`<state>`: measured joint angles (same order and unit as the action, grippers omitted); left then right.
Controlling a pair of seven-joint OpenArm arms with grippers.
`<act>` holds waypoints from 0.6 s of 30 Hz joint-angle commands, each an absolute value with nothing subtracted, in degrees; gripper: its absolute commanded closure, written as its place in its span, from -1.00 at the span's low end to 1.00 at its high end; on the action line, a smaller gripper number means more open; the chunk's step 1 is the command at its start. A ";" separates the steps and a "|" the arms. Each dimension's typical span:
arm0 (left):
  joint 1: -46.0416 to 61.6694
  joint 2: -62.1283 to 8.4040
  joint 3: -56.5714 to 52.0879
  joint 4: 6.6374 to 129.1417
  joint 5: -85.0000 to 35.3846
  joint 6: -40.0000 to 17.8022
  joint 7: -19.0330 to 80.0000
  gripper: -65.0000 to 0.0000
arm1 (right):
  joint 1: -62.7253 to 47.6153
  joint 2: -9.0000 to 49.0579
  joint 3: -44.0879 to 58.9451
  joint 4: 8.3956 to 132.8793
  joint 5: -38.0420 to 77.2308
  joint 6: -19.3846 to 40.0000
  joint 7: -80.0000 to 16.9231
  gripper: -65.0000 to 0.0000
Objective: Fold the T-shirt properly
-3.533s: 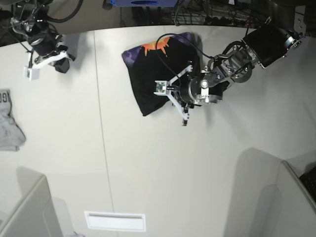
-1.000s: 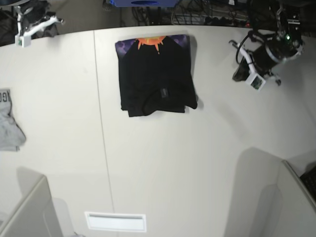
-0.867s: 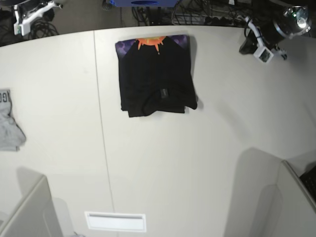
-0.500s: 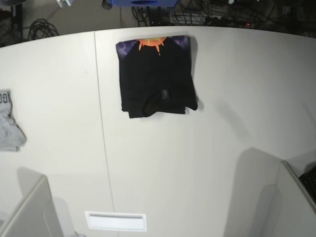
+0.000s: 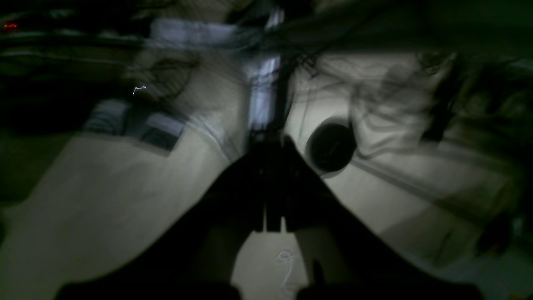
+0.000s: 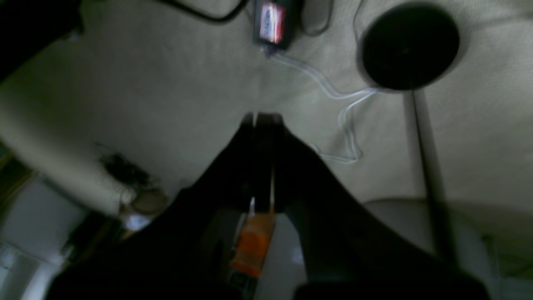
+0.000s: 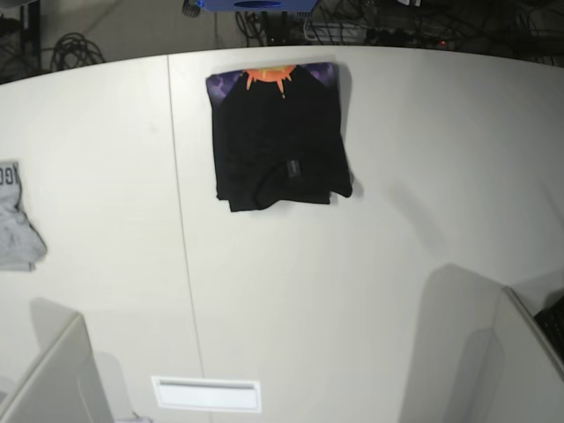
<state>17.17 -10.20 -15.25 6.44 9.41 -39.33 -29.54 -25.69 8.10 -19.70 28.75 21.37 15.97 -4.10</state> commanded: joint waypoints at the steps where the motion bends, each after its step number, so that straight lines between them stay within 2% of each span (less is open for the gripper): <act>1: 16.31 -11.21 -12.44 3.47 9.19 -40.00 -32.66 1.00 | -23.25 6.73 -20.62 22.46 21.32 16.22 -0.04 1.00; 3: 13.76 -11.12 -4.88 1.19 9.19 -39.16 -35.12 1.00 | -18.24 3.21 -21.76 9.19 21.32 16.22 9.54 1.00; 6: 11.82 -11.12 6.90 1.10 9.19 -26.68 -33.45 1.00 | -16.31 1.19 -24.13 3.03 21.32 15.87 18.59 1.00; 9: 10.33 -11.12 16.04 1.10 8.75 -14.37 -28.70 1.00 | -14.90 1.36 -24.40 4.35 21.41 15.87 16.84 1.00; 11: 9.63 -11.03 19.56 1.10 8.66 -9.45 -26.24 1.00 | -13.58 2.07 -24.40 4.70 21.41 15.78 15.34 1.00; 16: 8.48 -9.54 20.53 1.10 8.57 -7.78 -24.84 1.00 | -12.44 3.30 -24.84 4.97 21.32 9.63 15.16 1.00; 18: 8.22 -9.27 20.53 1.10 8.48 -7.78 -24.57 1.00 | -12.18 4.26 -24.92 6.46 21.32 9.10 15.78 1.00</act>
<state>7.64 -8.34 20.47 1.32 8.54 -7.53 -24.62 -11.09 3.77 -24.77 6.72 21.39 9.34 15.88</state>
